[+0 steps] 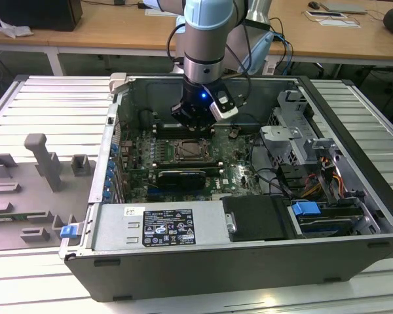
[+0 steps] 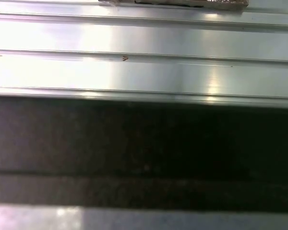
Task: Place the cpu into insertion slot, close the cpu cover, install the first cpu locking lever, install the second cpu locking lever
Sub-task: 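Install the first cpu locking lever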
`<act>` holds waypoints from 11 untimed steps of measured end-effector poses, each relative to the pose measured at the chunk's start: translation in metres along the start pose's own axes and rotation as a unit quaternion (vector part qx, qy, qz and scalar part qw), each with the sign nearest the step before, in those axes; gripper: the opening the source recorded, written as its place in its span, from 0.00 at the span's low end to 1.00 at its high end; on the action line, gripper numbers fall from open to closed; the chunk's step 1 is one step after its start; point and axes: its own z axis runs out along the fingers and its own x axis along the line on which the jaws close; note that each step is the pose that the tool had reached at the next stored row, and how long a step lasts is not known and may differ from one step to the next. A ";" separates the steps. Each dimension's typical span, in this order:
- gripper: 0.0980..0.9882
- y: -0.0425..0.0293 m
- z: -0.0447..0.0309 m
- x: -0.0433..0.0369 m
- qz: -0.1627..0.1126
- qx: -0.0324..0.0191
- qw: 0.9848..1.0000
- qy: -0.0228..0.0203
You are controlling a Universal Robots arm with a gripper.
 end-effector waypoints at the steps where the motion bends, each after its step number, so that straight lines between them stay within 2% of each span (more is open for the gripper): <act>1: 0.01 -0.0001 0.0002 0.0001 0.000 0.001 1.000 0.000; 3: 0.01 -0.0003 0.0003 0.0001 0.000 0.003 1.000 0.000; 5: 0.01 0.0003 0.0011 -0.0001 0.000 0.002 1.000 0.000; 11: 0.01 -0.0001 0.0006 0.0000 0.000 0.003 1.000 0.000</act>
